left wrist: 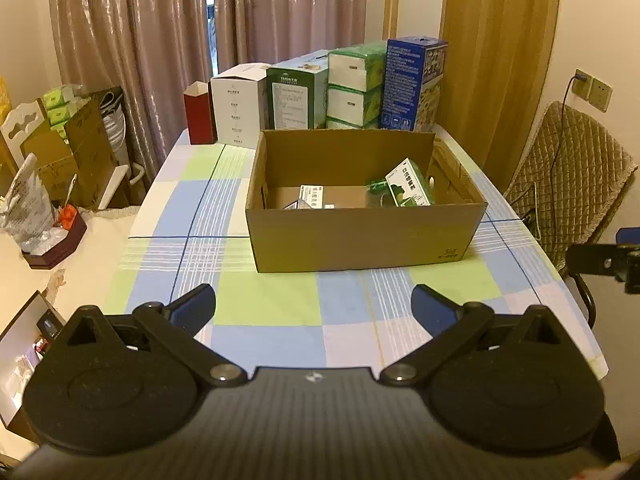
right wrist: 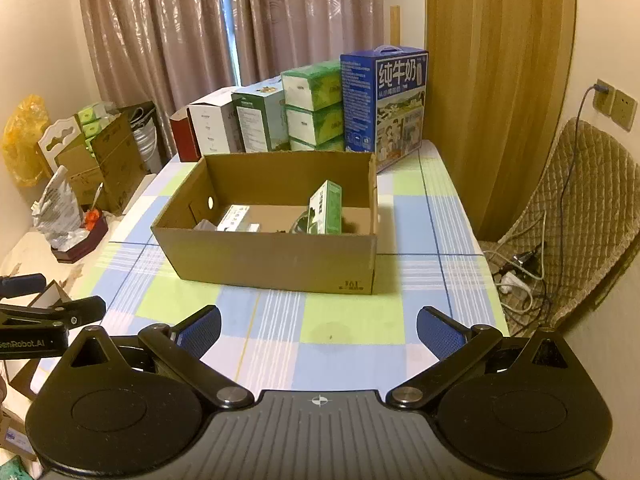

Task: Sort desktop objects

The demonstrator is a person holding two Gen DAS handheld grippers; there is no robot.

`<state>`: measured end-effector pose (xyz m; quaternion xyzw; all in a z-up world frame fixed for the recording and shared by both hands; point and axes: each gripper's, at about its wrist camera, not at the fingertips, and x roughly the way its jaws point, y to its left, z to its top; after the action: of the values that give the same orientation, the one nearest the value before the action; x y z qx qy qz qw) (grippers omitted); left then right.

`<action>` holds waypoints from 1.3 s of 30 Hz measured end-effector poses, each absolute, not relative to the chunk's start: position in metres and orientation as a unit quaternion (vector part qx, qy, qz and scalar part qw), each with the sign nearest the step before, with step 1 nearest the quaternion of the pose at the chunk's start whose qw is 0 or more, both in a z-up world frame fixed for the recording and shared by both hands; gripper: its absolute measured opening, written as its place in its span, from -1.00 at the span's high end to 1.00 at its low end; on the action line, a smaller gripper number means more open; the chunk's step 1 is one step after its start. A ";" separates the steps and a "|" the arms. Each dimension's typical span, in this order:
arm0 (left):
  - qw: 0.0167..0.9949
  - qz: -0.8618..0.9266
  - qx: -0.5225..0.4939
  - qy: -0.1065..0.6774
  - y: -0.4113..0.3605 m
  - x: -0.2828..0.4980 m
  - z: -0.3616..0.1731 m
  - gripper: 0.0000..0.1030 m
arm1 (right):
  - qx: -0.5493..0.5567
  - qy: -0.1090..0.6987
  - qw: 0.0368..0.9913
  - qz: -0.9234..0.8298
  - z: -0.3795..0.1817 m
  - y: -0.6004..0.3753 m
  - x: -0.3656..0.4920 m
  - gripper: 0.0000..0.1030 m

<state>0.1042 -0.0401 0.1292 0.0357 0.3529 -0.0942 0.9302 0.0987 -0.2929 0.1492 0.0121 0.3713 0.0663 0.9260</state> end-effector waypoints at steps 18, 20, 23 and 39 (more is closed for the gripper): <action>0.930 -0.100 0.037 0.351 -0.054 0.095 0.133 -0.99 | 0.012 0.369 0.928 0.049 0.148 -0.297 0.085 -0.97; 0.930 -0.100 0.038 0.350 -0.055 0.094 0.133 -0.99 | 0.011 0.371 0.927 0.050 0.147 -0.298 0.084 -0.97; 0.930 -0.102 0.036 0.351 -0.056 0.094 0.133 -0.99 | 0.009 0.369 0.928 0.048 0.147 -0.299 0.083 -0.97; 0.929 -0.098 0.040 0.354 -0.058 0.083 0.126 -0.99 | 0.003 0.361 0.931 0.053 0.152 -0.297 0.081 -0.97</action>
<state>0.0828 -0.0584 0.1257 0.0399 0.3536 -0.0984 0.9294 0.0807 -0.2973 0.1518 0.0026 0.3606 0.0526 0.9312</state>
